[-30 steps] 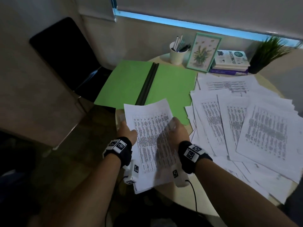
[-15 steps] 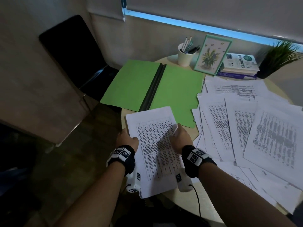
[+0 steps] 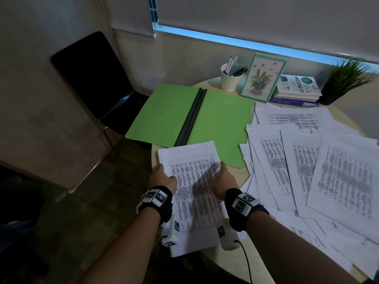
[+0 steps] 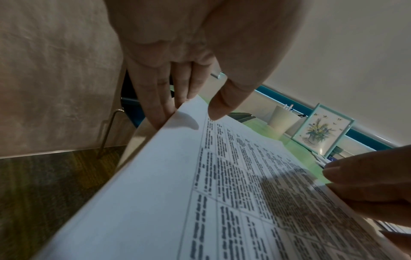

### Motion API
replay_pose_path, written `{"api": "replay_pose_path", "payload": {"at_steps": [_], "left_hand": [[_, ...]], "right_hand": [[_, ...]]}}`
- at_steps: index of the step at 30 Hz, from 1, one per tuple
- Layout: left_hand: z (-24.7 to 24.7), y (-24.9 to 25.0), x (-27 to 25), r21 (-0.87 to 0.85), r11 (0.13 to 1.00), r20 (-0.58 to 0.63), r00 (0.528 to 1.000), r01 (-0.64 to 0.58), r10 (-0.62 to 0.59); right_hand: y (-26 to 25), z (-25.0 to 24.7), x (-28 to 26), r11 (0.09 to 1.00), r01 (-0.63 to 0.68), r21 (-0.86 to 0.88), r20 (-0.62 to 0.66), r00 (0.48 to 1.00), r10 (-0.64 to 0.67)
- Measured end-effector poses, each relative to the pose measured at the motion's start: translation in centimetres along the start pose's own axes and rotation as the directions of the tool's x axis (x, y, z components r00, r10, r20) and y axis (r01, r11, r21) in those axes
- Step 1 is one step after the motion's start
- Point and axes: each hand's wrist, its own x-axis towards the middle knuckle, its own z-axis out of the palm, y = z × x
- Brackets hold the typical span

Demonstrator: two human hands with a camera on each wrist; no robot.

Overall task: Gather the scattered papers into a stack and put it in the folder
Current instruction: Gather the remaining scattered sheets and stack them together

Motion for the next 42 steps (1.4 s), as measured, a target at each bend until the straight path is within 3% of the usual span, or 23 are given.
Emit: {"api": "replay_pose_path", "payload": {"at_steps": [5, 11, 15, 19, 26, 29, 33, 34, 35, 38, 40, 42], "left_hand": [[0.2, 0.7, 0.1, 0.015, 1.000, -0.011, 1.000, 0.025, -0.025], [0.1, 1.7, -0.2, 0.078, 0.986, -0.006, 0.989, 0.146, -0.146], [0.6, 6.0, -0.9, 0.184, 0.982, 0.021, 0.999, 0.033, -0.037], [3.2, 11.5, -2.9, 0.137, 0.986, 0.132, 0.988, -0.099, 0.081], [10.1, 17.7, -7.4, -0.025, 0.994, 0.360, 0.927, -0.106, 0.108], [13.4, 19.3, -9.3, -0.046, 0.997, 0.439, 0.895, -0.068, 0.082], [17.2, 20.7, -10.9, -0.075, 0.997, 0.512, 0.857, -0.021, 0.056], [17.9, 21.0, -11.4, -0.077, 0.997, 0.531, 0.846, -0.015, 0.054], [18.7, 21.2, -11.7, -0.094, 0.996, 0.544, 0.837, -0.004, 0.055], [20.9, 21.7, -12.6, -0.167, 0.985, 0.576, 0.815, 0.051, 0.056], [22.0, 21.6, -13.2, -0.223, 0.969, 0.575, 0.817, 0.110, 0.040], [22.7, 21.3, -13.3, -0.287, 0.939, 0.571, 0.821, 0.188, 0.010]], "right_hand": [[0.3, -0.2, 0.4, 1.000, -0.001, 0.015, -0.013, 1.000, 0.001], [0.1, -1.1, 1.1, 0.998, -0.003, 0.057, -0.031, 1.000, 0.005], [1.2, -3.6, 1.6, 0.983, 0.012, 0.181, -0.098, 0.995, 0.007], [3.7, -6.5, 1.8, 0.966, 0.020, 0.259, -0.172, 0.985, 0.026], [10.9, -13.5, 0.7, 0.954, -0.022, 0.298, -0.271, 0.957, 0.106], [16.1, -17.6, 0.2, 0.945, -0.086, 0.315, -0.383, 0.900, 0.209], [23.7, -22.8, -0.4, 0.895, -0.301, 0.328, -0.561, 0.701, 0.441], [25.5, -23.7, -0.5, 0.880, -0.363, 0.306, -0.566, 0.674, 0.475], [27.1, -24.3, -0.3, 0.866, -0.428, 0.257, -0.542, 0.678, 0.496], [29.7, -24.0, 0.1, 0.832, -0.554, -0.001, -0.343, 0.782, 0.521], [29.9, -22.7, -0.1, 0.838, -0.522, -0.159, -0.252, 0.842, 0.477], [29.6, -21.5, -0.3, 0.871, -0.445, -0.210, -0.212, 0.890, 0.403]]}}
